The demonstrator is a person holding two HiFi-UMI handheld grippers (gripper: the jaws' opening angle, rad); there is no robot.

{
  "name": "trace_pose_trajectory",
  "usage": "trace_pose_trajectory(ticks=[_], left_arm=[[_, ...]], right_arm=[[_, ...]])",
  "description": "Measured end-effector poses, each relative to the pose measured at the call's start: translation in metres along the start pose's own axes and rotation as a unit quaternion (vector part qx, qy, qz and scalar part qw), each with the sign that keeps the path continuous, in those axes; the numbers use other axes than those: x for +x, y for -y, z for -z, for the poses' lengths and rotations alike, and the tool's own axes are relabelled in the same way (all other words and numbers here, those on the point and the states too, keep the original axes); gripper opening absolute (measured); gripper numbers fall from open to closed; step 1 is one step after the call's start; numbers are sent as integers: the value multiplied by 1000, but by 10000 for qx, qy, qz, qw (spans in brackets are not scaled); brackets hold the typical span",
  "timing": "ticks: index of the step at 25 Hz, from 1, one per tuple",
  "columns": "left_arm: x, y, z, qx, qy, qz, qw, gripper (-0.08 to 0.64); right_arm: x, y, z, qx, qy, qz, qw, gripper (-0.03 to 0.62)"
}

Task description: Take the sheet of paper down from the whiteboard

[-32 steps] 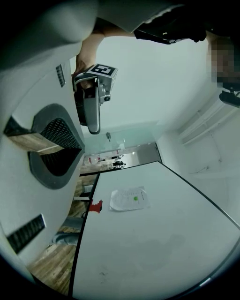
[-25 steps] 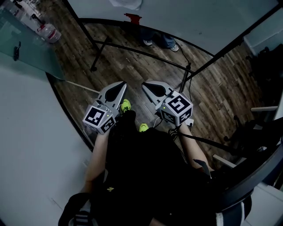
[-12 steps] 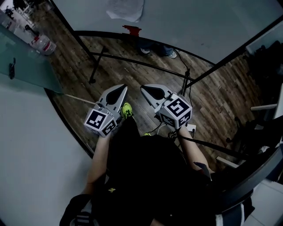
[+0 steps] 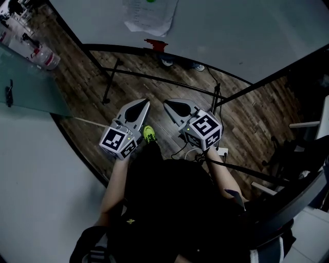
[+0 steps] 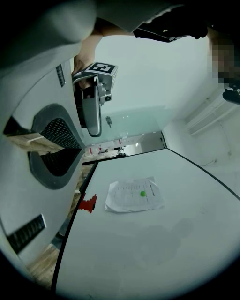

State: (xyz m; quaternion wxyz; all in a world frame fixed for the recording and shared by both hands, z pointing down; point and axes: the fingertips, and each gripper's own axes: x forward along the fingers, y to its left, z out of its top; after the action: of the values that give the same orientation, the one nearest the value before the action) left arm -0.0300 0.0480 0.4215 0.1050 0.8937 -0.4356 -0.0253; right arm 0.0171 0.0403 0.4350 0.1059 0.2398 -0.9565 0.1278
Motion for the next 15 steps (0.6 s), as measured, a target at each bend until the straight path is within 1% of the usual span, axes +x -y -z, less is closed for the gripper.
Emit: trace_pose_trajectory(ticks=[7, 12, 15], left_arm=[[25, -37, -13, -7, -21, 228, 9997, 23], [39, -64, -20, -13, -10, 321, 9995, 23], [45, -80, -25, 9, -34, 361, 9993, 23]], right_arm=[[30, 28, -20, 30, 50, 224, 9997, 15], [55, 47, -29, 56, 65, 369, 9993, 15], [71, 54, -40, 46, 134, 386, 9992, 15]])
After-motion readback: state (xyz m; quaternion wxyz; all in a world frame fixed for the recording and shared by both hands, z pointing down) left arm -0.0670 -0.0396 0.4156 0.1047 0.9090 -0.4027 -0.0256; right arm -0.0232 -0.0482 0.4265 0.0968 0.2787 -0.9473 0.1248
